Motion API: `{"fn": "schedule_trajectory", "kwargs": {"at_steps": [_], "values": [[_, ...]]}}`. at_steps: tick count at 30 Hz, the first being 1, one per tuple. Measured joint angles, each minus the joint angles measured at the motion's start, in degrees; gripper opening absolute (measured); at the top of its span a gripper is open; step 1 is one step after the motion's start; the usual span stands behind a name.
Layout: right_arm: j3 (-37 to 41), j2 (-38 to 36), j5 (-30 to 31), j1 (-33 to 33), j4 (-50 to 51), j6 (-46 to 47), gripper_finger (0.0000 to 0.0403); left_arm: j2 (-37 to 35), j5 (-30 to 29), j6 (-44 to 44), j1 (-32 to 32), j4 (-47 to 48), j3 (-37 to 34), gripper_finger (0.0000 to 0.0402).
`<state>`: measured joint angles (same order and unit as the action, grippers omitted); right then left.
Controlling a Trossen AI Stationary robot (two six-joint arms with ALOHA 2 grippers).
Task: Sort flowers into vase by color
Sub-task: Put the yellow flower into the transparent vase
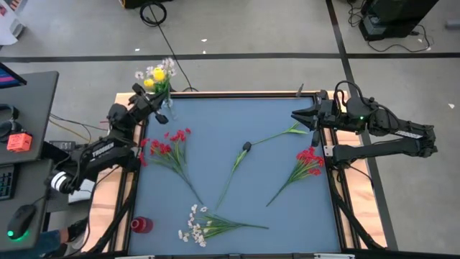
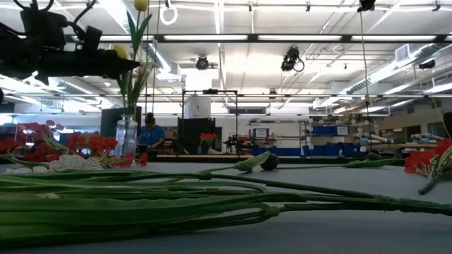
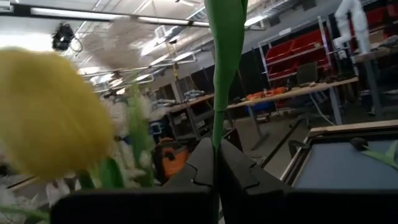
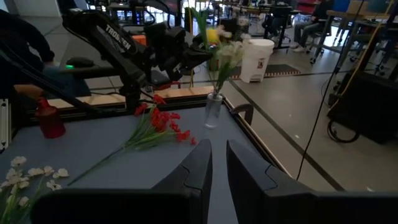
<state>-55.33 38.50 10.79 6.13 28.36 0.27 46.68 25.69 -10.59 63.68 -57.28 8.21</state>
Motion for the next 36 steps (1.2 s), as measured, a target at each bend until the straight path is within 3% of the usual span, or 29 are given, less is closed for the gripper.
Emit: {"fn": "schedule_trajectory", "kwargs": {"at_steps": [13,21,36], "values": [[0.00,0.01,0.02,-0.01,0.00,0.00,0.0058,0.19,-0.74,5.16,1.36,0.29,0.00,0.0008],[0.00,0.01,0.01,-0.02,0.00,0.00,0.0058,0.19,-2.52,8.40,1.36,7.75,0.00,0.0009],[0.00,0.02,0.01,0.00,0.00,0.00,0.0058,0.19,-2.06,11.90,1.36,13.53,0.00,0.0009]]}}
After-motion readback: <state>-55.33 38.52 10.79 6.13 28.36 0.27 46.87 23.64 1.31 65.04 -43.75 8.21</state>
